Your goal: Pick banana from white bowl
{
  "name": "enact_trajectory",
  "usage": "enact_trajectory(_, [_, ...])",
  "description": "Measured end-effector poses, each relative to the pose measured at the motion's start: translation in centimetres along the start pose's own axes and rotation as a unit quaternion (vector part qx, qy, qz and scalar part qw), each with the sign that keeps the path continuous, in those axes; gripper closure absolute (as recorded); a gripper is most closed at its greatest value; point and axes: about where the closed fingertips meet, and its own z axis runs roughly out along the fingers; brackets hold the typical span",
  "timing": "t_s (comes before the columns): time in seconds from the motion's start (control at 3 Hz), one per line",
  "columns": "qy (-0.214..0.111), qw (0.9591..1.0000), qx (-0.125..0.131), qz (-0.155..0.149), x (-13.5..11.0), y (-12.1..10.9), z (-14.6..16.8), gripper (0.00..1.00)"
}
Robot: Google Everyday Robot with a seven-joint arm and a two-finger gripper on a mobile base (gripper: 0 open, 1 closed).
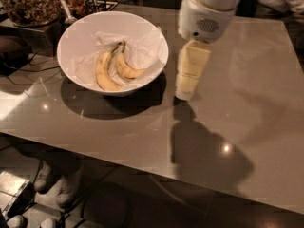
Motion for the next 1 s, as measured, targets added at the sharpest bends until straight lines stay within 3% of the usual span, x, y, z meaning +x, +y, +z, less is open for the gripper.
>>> enact_trajectory(0.33, [0.031, 0.9995, 0.009, -0.003, -3.5, -2.1, 1.4, 0.00])
enact_trajectory(1.0, [0.016, 0.9997, 0.015, 0.002, -6.2, -3.5, 2.5, 0.00])
